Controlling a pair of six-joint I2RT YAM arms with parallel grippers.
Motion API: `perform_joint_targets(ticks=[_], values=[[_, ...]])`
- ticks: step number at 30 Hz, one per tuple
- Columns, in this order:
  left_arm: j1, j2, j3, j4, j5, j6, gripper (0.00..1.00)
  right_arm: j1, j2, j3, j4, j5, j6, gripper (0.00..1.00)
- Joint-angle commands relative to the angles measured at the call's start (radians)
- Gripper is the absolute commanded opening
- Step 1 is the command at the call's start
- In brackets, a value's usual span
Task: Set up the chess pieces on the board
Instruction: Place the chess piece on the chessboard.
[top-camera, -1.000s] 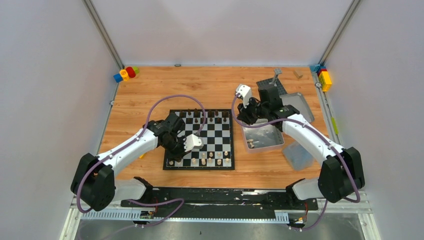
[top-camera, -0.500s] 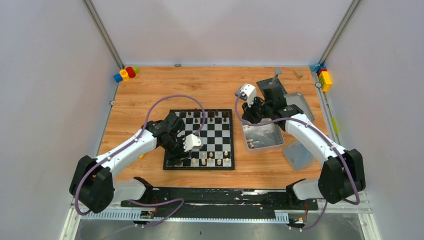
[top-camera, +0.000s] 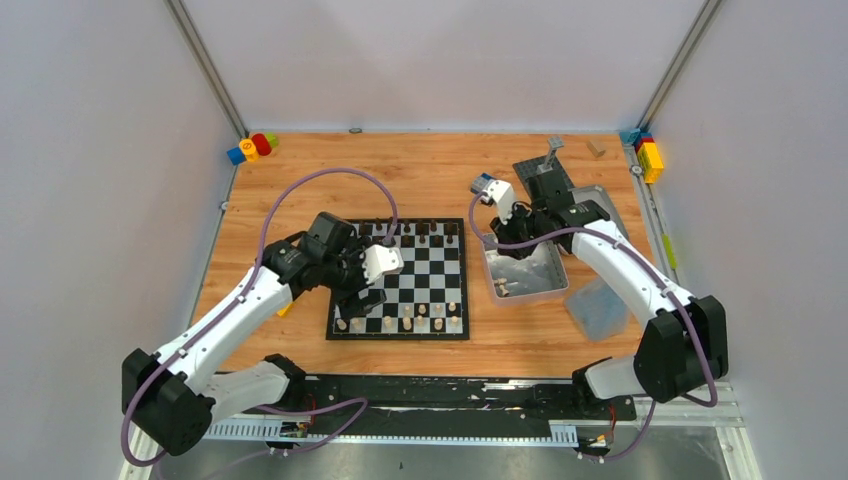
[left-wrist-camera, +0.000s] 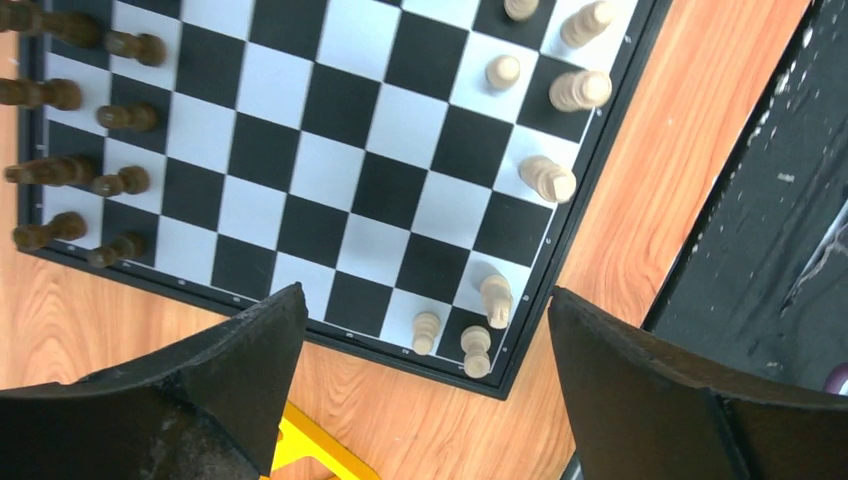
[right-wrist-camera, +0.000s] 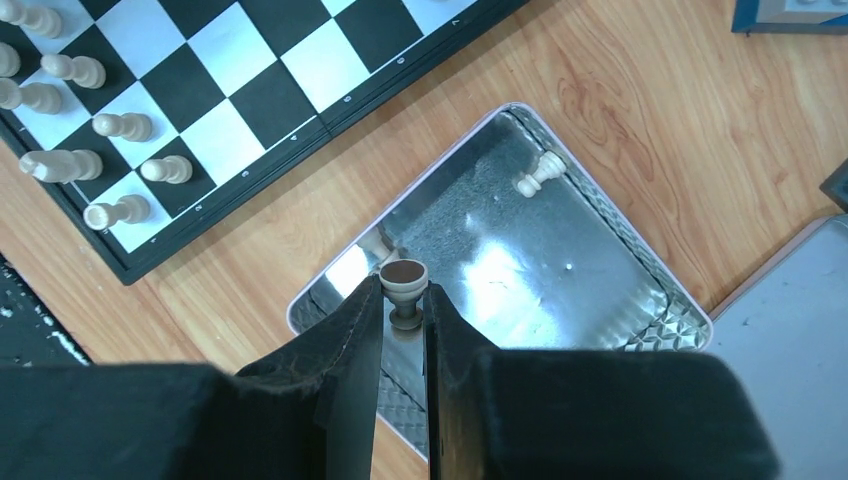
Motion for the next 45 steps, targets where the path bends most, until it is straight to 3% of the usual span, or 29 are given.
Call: perform_joint_targets(ticks=[1,8,18,24,29,39,45], values=[[-0.005,-0.003,0.073,0.085,0.033,-0.115,0.99,0.006,0.010,0.065,-0.050,-0.085,-0.002,0.01],[0.027,0.133,0.223,0.100,0.191,-0.227,1.00,0.116,0.080,0.103,0.045,-0.182,0.055,0.03],[0.398,0.324,0.312,0.087,0.490,-0.412,0.94,0.300,0.266,0.195,0.155,-0.161,0.059,0.03],[0.528,0.369,0.307,0.056,0.509,-0.431,0.89,0.376,0.426,0.296,0.172,-0.104,0.050,0.05],[0.537,0.322,0.280,0.045,0.480,-0.399,0.89,0.405,0.540,0.342,0.180,-0.076,0.019,0.06],[0.537,0.275,0.257,0.048,0.458,-0.354,0.90,0.447,0.594,0.356,0.190,-0.017,0.004,0.13],[0.537,0.286,0.254,0.058,0.463,-0.346,0.90,0.453,0.582,0.352,0.191,-0.003,0.013,0.27]])
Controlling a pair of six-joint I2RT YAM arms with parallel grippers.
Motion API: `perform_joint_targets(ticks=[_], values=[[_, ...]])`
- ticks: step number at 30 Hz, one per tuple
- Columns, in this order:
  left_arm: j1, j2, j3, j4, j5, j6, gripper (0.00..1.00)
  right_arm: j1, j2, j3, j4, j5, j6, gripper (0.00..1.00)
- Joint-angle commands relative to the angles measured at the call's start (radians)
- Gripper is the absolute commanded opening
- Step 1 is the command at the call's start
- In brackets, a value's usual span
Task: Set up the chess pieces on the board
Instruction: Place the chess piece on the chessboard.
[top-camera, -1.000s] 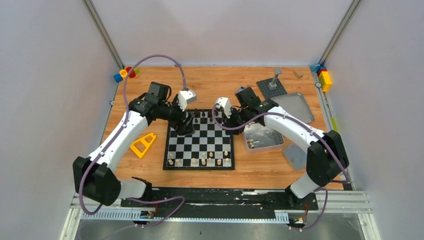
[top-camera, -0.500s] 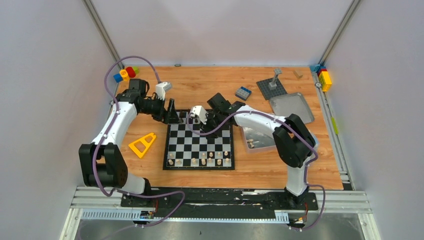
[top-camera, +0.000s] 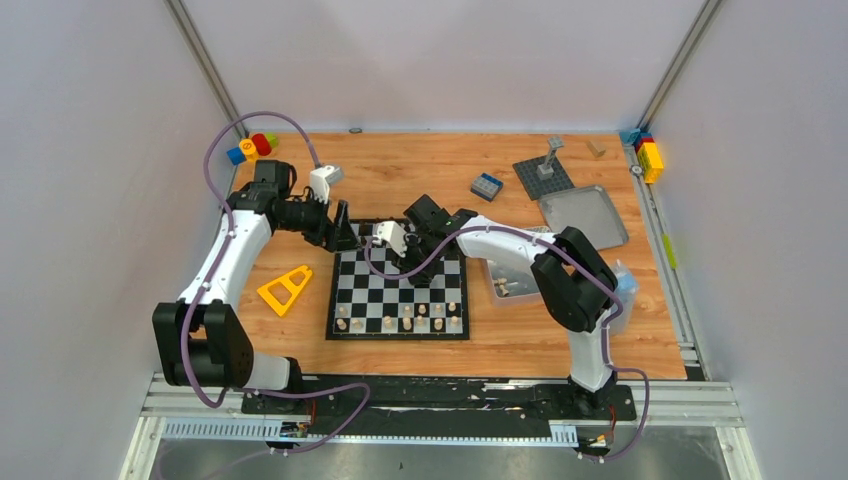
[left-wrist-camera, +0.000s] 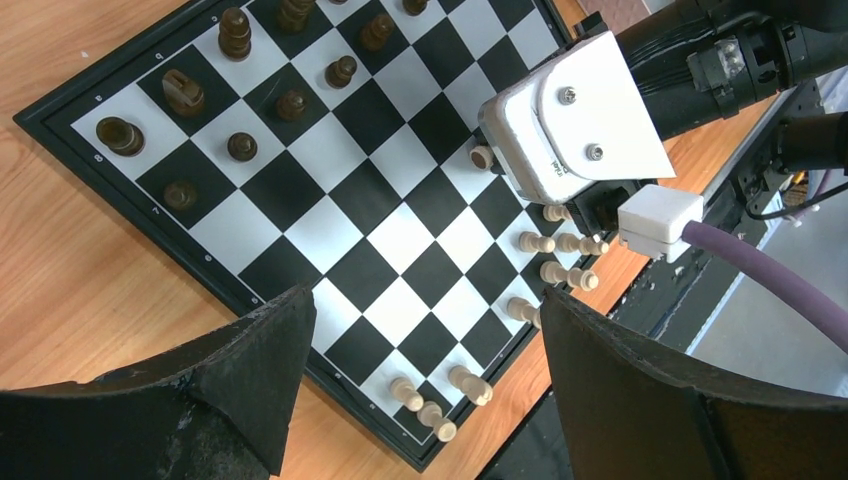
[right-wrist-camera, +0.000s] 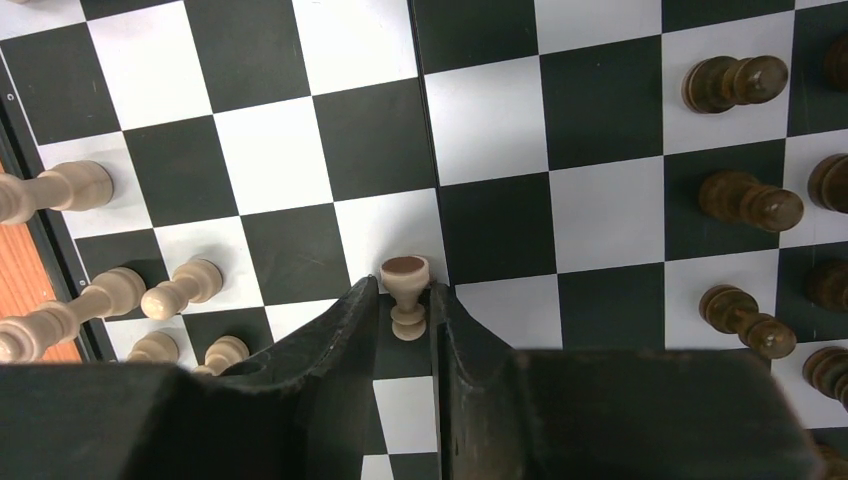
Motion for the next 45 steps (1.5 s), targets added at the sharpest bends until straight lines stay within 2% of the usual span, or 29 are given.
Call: perform_joint_targets(ticks=[1,6,18,26,33,37,42,45], values=[[0.000,-0.016,-0.005,0.017,0.013,0.024,0.90,0.008,-0.011,0.029,0.028,0.019,-0.009,0.31],[0.000,-0.011,-0.010,0.022,0.015,0.025,0.90,0.008,-0.031,0.021,0.028,0.037,-0.009,0.37],[0.000,-0.001,-0.017,0.019,0.020,0.034,0.90,0.008,-0.050,-0.013,0.028,0.054,-0.021,0.37],[0.000,0.007,-0.033,0.050,0.074,0.053,0.90,0.003,-0.116,-0.049,0.035,0.097,-0.016,0.37],[-0.025,0.052,-0.048,0.094,0.147,0.115,0.82,-0.011,-0.207,-0.104,0.044,0.093,-0.009,0.37],[-0.093,0.017,-0.105,0.154,0.112,0.233,0.79,-0.053,-0.255,-0.141,0.043,0.070,0.010,0.36],[-0.266,-0.022,-0.142,0.242,-0.030,0.422,0.79,-0.130,-0.320,-0.173,0.042,0.045,0.039,0.36],[-0.338,-0.007,-0.140,0.273,-0.068,0.527,0.79,-0.171,-0.354,-0.191,0.041,0.033,0.055,0.35]])
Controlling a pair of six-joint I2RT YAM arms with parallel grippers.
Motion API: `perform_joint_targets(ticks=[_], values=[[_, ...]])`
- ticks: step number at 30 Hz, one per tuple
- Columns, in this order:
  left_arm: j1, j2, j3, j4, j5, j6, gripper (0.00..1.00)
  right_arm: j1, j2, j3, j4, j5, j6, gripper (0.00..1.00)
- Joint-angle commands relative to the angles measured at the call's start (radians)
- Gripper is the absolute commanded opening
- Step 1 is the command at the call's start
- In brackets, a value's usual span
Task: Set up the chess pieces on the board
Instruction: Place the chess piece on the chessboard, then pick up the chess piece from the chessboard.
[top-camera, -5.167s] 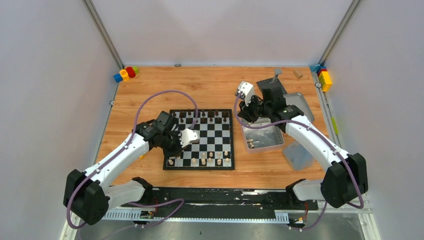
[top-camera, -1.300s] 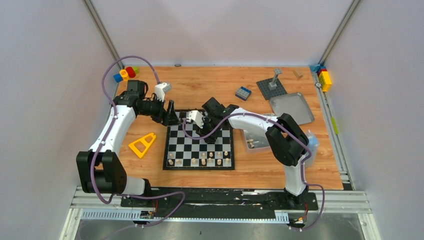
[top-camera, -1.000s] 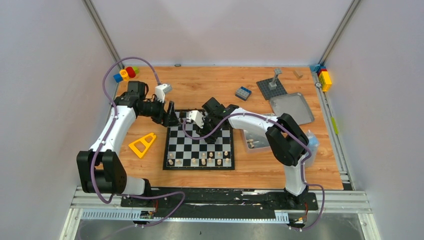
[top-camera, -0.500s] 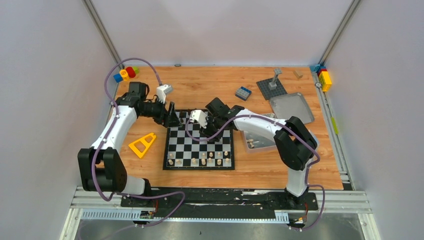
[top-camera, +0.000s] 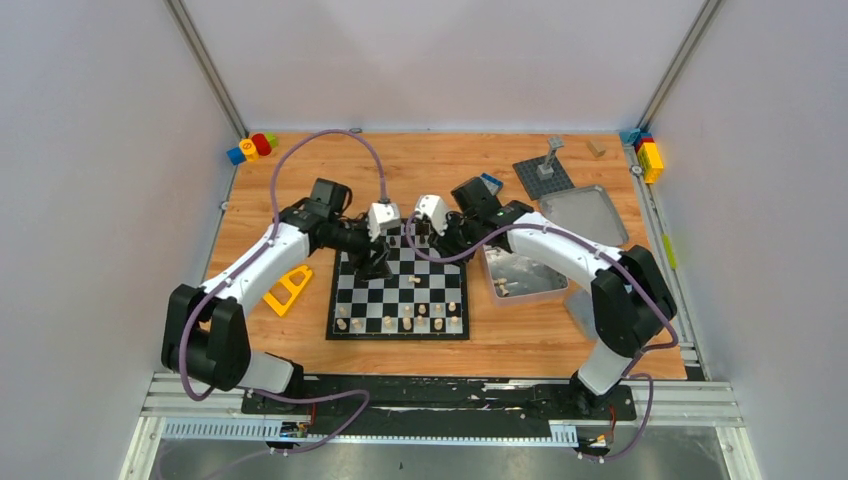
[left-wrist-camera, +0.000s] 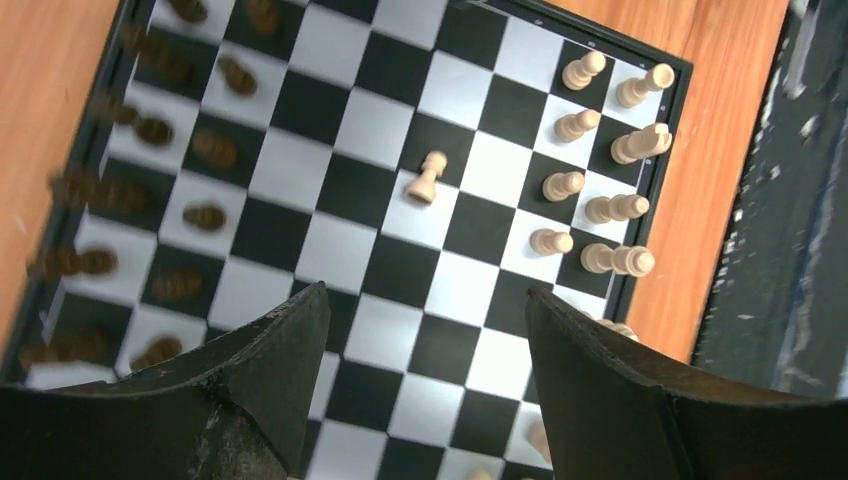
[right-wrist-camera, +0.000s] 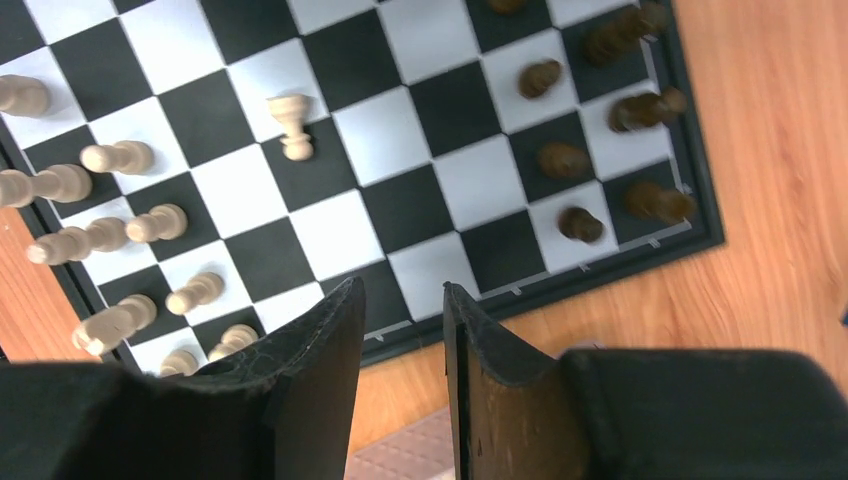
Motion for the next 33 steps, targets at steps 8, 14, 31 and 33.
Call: perform_joint_targets(ticks=[8,14,31,33], values=[[-0.219,0.074,0.028,0.129,-0.146,0.373,0.74,-0.147,-0.160,-0.059,0.028,-0.109,0.078,0.34],[-0.249,0.125,0.009,0.179,-0.174,0.451,0.72,-0.248,-0.204,-0.076,0.032,-0.222,0.113,0.33],[-0.307,0.266,0.056,0.136,-0.230,0.523,0.59,-0.352,-0.213,-0.099,0.039,-0.302,0.131,0.31],[-0.308,0.270,0.059,0.135,-0.232,0.523,0.57,-0.351,-0.210,-0.100,0.039,-0.303,0.131,0.31]])
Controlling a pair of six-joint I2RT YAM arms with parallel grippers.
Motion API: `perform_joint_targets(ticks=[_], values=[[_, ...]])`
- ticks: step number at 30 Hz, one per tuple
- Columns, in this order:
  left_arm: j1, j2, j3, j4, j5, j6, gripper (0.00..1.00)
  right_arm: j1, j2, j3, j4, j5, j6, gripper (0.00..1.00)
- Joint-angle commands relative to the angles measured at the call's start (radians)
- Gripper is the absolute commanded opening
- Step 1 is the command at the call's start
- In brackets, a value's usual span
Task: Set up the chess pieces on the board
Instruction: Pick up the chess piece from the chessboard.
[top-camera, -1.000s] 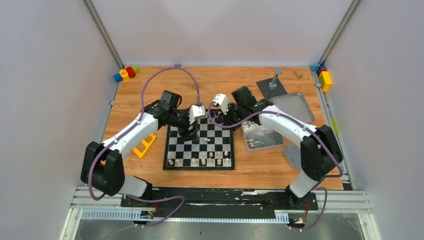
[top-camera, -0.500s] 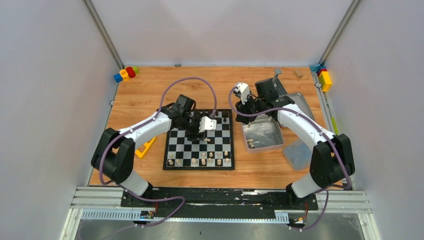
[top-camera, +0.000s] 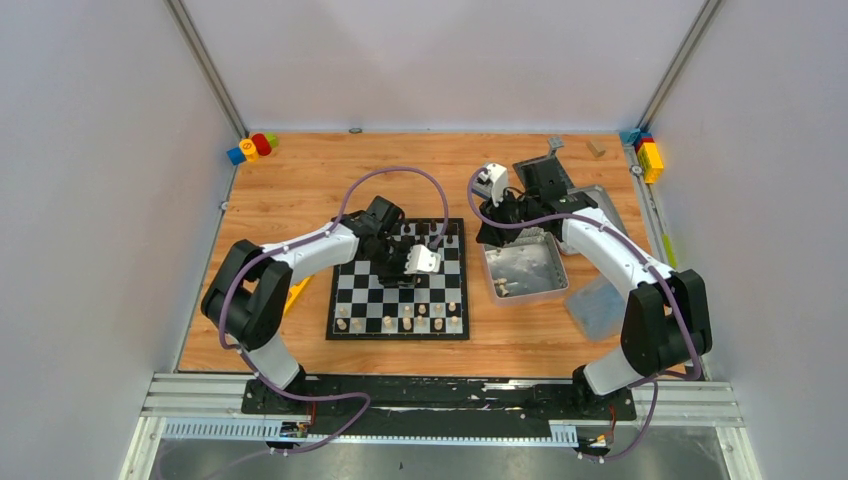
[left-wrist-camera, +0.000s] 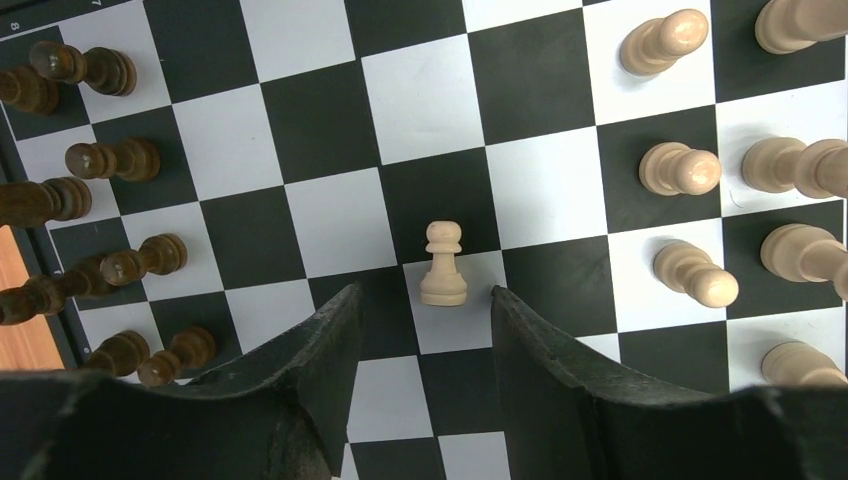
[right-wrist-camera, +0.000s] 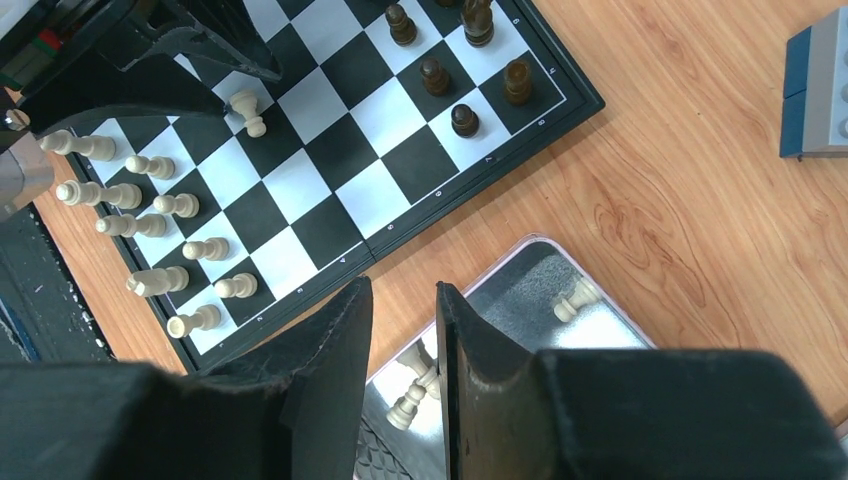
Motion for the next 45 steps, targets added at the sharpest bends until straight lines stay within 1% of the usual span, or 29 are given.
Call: perform_joint_targets(ticks=[1,13,17,21,22,23,25,26,27,29,32,35,41,45], values=[[-0.009,0.011,0.045,-0.011,0.006,0.028,0.57,-0.007,-0.021,-0.004,0.034,-0.036,0.004,0.31],[-0.023,0.030,0.057,-0.041,0.007,0.023,0.47,-0.007,-0.015,-0.007,0.035,-0.035,0.004,0.30],[-0.025,0.033,0.062,-0.057,-0.002,0.023,0.41,-0.006,-0.015,-0.009,0.035,-0.035,0.004,0.29],[-0.025,0.036,0.069,-0.071,-0.014,0.011,0.33,-0.007,-0.019,-0.006,0.037,-0.038,0.010,0.29],[-0.025,0.035,0.071,-0.072,-0.020,0.003,0.30,-0.008,-0.021,-0.006,0.038,-0.040,0.015,0.29],[-0.025,0.034,0.077,-0.076,-0.022,-0.016,0.28,-0.009,-0.024,-0.005,0.041,-0.042,0.022,0.29],[-0.025,0.028,0.085,-0.077,-0.033,-0.055,0.20,-0.015,-0.027,-0.002,0.049,-0.051,0.043,0.29],[-0.026,0.016,0.087,-0.074,-0.039,-0.079,0.19,-0.019,-0.030,0.002,0.054,-0.058,0.057,0.30],[-0.025,0.009,0.089,-0.070,-0.039,-0.088,0.15,-0.023,-0.032,0.005,0.058,-0.072,0.070,0.30],[-0.022,-0.022,0.082,-0.051,-0.034,-0.119,0.10,-0.033,-0.034,0.017,0.065,-0.108,0.100,0.30],[-0.010,-0.082,0.071,-0.017,0.008,-0.176,0.05,-0.046,-0.033,0.040,0.075,-0.183,0.138,0.31],[0.006,-0.134,0.066,0.012,0.082,-0.231,0.01,-0.048,-0.018,0.071,0.086,-0.279,0.180,0.34],[0.052,-0.240,0.049,0.094,0.257,-0.361,0.00,-0.047,0.041,0.128,0.124,-0.487,0.269,0.37],[0.057,-0.268,0.063,0.120,0.336,-0.437,0.00,-0.032,0.070,0.148,0.137,-0.558,0.288,0.38]])
